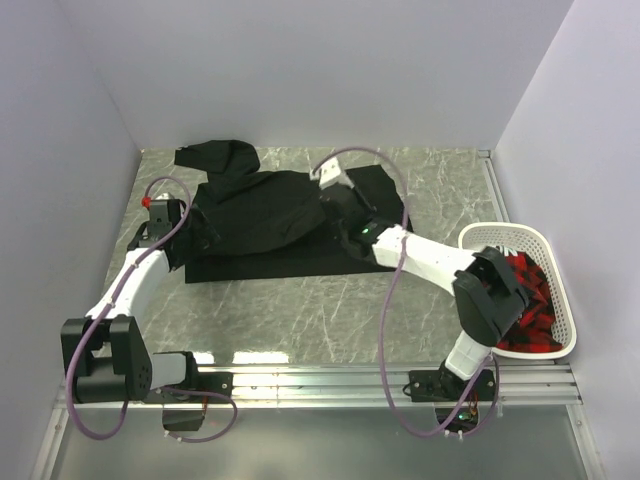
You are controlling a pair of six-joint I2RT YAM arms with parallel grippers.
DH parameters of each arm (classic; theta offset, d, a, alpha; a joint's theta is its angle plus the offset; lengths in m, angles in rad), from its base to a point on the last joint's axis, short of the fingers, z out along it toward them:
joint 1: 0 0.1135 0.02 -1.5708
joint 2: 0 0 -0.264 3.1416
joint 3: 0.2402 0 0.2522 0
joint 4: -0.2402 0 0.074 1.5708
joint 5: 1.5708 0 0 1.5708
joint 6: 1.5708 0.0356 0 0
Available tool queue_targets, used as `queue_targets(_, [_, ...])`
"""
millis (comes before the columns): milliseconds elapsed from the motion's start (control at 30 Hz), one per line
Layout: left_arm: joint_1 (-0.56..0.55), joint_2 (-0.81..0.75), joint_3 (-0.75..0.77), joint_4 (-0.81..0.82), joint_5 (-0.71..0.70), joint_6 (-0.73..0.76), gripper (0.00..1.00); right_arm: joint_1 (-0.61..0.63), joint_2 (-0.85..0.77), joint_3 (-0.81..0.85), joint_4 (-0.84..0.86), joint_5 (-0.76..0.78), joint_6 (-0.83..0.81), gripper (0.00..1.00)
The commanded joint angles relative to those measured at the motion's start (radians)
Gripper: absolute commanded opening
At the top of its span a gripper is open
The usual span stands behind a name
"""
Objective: Fold and stack the long sleeve shirts
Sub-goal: Fold the shirt
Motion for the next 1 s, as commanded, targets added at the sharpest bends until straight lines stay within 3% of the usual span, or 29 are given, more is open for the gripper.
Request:
queue_targets(0, [0.000,-0.036,-0.008,0.026,0.015,-0.003,0.99,0.048,0.089,-0.087,0.113,0.239,-0.261,0.02])
queue_targets(133, [-0.001,-0.035,-0.006,0.026,0.015,-0.005,0.99,0.107,0.106,-0.179,-0.054,0.225,-0.100,0.10])
queue_targets(267, [-0.001,-0.028,-0.005,0.029,0.015,-0.008,0.99,0.176,0.058,-0.228,-0.222,0.080,0.056,0.45])
queue_targets(433, [-0.001,-0.028,-0.008,0.029,0.013,-0.008,0.99,0.187,-0.079,-0.277,-0.304,-0.095,0.162,0.62])
queue_targets(533, [0.000,-0.028,-0.008,0.030,0.015,-0.008,0.99,0.139,-0.158,-0.280,-0.315,-0.238,0.248,0.63])
queue_targets(633, [0.000,-0.027,-0.009,0.030,0.015,-0.008,0.99,0.009,-0.253,-0.276,-0.314,-0.405,0.381,0.63])
queue_targets(800, [-0.001,-0.028,-0.009,0.029,0.013,-0.008,0.99,-0.221,-0.339,-0.348,-0.176,-0.618,0.645,0.62])
queue_targets(967, [-0.001,-0.028,-0.011,0.027,0.015,-0.006,0.99,-0.375,-0.324,-0.452,-0.001,-0.845,0.897,0.59])
